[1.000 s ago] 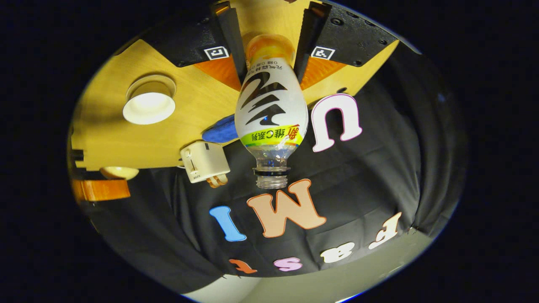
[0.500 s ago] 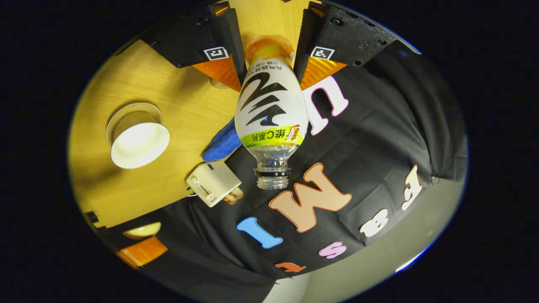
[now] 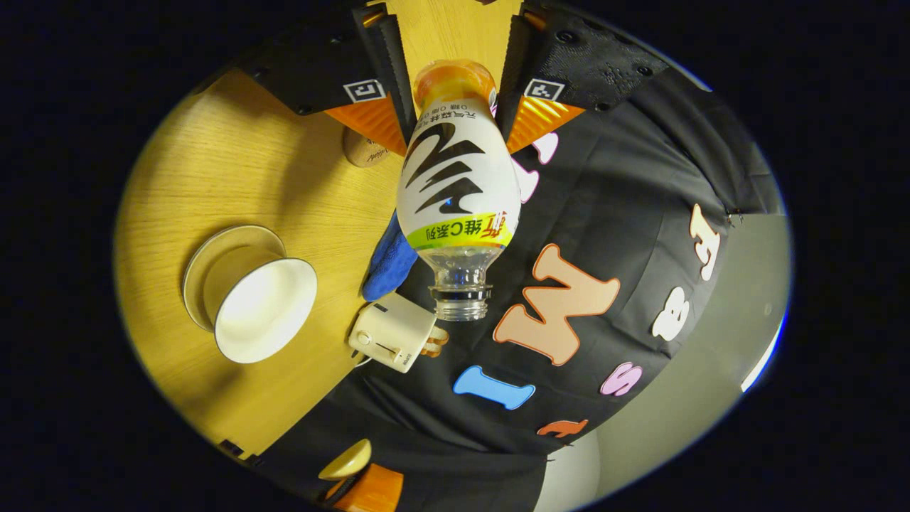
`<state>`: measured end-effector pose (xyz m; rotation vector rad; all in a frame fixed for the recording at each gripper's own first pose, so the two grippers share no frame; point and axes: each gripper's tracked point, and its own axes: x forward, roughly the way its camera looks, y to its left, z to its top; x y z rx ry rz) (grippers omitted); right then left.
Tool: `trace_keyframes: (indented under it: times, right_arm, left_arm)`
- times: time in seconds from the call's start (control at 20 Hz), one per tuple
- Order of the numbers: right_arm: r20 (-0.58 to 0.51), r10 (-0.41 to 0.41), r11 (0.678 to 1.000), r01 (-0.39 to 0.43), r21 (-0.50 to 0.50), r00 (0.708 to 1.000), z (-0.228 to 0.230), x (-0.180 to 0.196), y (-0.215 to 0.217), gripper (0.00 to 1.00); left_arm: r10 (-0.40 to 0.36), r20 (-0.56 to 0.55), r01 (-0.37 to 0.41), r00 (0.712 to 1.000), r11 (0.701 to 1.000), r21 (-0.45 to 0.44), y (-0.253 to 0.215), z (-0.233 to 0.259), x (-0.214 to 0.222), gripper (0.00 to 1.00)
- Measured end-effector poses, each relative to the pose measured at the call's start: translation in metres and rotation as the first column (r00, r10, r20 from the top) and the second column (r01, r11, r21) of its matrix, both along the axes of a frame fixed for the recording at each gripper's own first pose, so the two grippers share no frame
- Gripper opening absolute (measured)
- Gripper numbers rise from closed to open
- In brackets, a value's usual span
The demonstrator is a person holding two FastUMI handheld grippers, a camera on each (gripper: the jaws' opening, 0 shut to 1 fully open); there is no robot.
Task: Open the teacup lid with one hand, grasp the water bottle and pour water into the teacup with the other hand; after pouring, place the water bottle on the coaster and then close the teacup lid.
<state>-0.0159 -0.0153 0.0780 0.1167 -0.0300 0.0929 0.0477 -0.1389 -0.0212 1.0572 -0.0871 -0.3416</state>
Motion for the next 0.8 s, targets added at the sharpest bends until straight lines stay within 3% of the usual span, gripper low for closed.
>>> trace_keyframes:
  times: [0.8]
  right_arm:
    - [-0.012, 0.004, 1.000, -0.004, 0.004, 1.000, -0.004, 0.003, -0.001, 0.27]
  left_arm:
    - [-0.059, 0.013, 0.053, 0.998, 0.963, 0.266, -0.012, -0.020, 0.007, 0.55]
